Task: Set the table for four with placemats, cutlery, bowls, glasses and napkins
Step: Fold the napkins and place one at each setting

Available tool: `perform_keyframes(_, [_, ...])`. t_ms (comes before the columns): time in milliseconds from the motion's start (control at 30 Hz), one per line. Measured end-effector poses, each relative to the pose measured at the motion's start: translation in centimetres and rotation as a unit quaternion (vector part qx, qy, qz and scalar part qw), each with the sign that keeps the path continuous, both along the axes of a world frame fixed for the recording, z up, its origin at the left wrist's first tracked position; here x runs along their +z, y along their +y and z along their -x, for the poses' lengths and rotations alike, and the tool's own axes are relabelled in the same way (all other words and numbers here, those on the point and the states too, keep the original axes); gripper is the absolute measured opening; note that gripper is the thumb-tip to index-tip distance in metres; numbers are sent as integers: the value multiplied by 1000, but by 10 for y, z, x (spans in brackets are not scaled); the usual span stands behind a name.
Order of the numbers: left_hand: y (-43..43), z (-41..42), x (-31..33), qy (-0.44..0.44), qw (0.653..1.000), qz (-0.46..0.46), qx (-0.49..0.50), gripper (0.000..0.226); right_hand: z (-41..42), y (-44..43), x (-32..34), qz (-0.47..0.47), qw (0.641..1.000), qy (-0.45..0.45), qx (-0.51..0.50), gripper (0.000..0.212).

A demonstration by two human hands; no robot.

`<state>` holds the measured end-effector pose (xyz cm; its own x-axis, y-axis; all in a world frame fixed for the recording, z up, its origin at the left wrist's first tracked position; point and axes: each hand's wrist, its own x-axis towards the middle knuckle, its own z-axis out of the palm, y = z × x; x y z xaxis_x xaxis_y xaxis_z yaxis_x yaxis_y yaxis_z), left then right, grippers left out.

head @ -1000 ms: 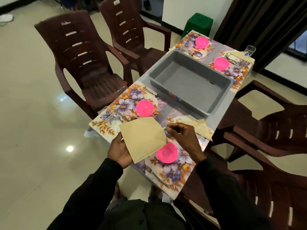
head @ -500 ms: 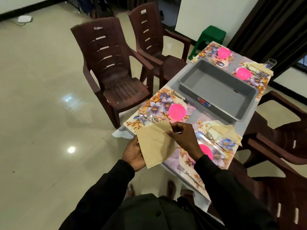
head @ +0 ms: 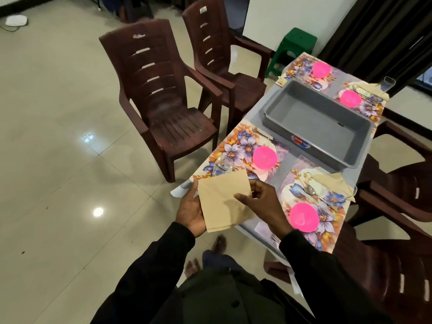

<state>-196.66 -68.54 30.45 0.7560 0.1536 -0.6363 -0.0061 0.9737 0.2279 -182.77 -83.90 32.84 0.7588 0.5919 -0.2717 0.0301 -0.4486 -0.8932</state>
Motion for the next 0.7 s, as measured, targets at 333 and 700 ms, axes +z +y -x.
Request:
perform_keyframes(333, [54,-36,-7,6,1000,-11,-21,52,-32,44,-9,-16,996,-68,55,46])
perform_keyframes(700, [94,-65,2,30,997,-71,-4,48,-47,67,-7,-36,997,-62,7,35])
